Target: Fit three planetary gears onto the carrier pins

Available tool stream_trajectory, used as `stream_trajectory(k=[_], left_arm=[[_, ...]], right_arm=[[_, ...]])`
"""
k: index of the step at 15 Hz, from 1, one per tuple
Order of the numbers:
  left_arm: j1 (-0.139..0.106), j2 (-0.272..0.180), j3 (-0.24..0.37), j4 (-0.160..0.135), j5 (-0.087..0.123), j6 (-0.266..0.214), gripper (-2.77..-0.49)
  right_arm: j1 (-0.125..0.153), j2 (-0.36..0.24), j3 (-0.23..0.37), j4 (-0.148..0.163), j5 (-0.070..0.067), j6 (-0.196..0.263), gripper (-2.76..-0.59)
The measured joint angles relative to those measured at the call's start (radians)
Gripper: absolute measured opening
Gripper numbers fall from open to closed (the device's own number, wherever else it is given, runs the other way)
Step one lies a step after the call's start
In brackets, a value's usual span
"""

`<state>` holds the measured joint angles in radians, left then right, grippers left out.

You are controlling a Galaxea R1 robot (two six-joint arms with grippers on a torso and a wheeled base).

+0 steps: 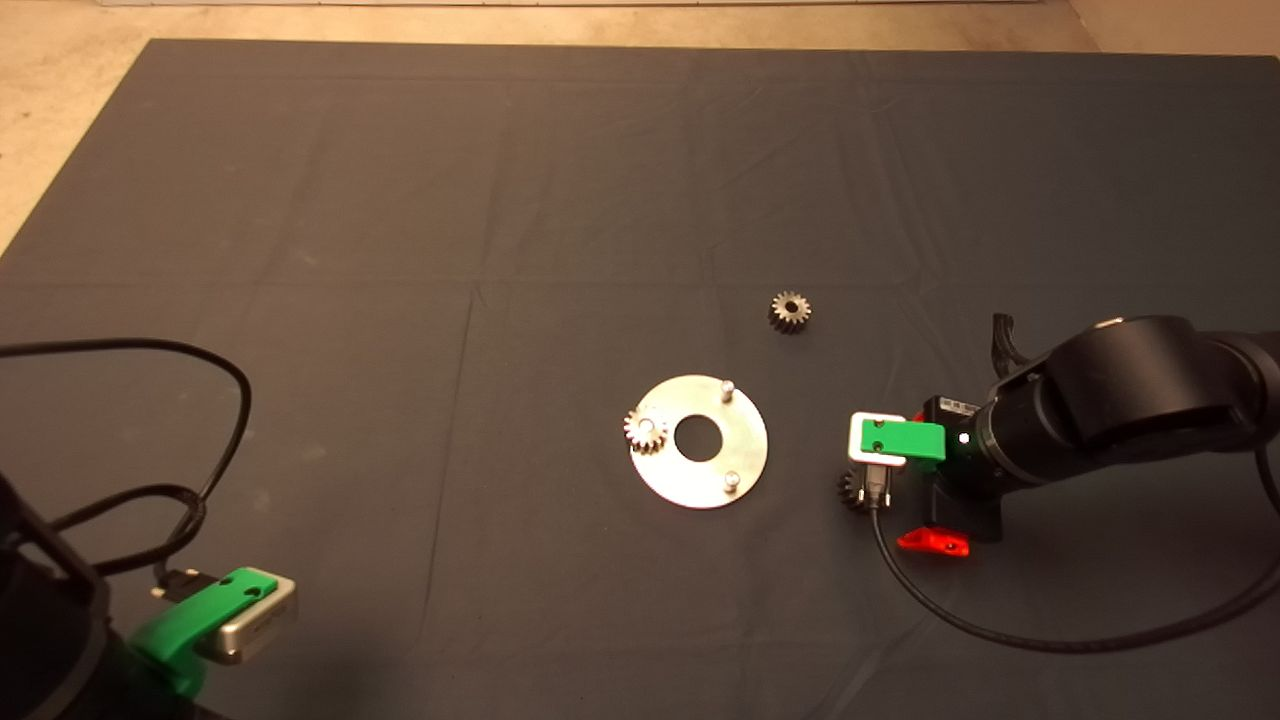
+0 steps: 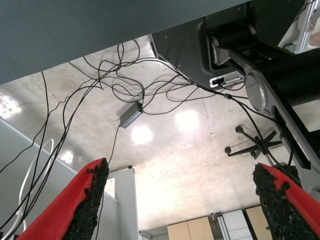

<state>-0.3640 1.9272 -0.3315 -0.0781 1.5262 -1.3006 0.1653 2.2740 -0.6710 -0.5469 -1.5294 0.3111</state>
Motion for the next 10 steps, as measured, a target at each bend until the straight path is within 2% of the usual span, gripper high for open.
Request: stream_trajectory(k=[2, 4, 6, 8, 10], left_arm=[[0.0, -0.002, 0.0, -0.004, 0.0, 0.0, -1.22], [0.0, -0.002, 0.0, -0.004, 0.0, 0.001, -1.22], [0.0, -0.002, 0.0, -0.004, 0.0, 0.001, -1.22], [0.0, -0.003, 0.0, -0.005, 0.0, 0.001, -1.22], [0.0, -0.003, 0.0, -0.005, 0.0, 0.001, -1.22]], right_arm=[[-0.016, 0.0, 0.022, -0.014, 0.002, 0.0, -0.7], [-0.029, 0.0, 0.03, -0.026, 0.002, 0.0, -0.82], [-0.033, 0.001, 0.031, -0.034, 0.003, 0.0, -0.82], [-0.037, 0.006, 0.027, -0.04, 0.002, 0.0, -0.97], [-0.049, 0.011, 0.004, -0.043, 0.002, 0.0, -0.98]])
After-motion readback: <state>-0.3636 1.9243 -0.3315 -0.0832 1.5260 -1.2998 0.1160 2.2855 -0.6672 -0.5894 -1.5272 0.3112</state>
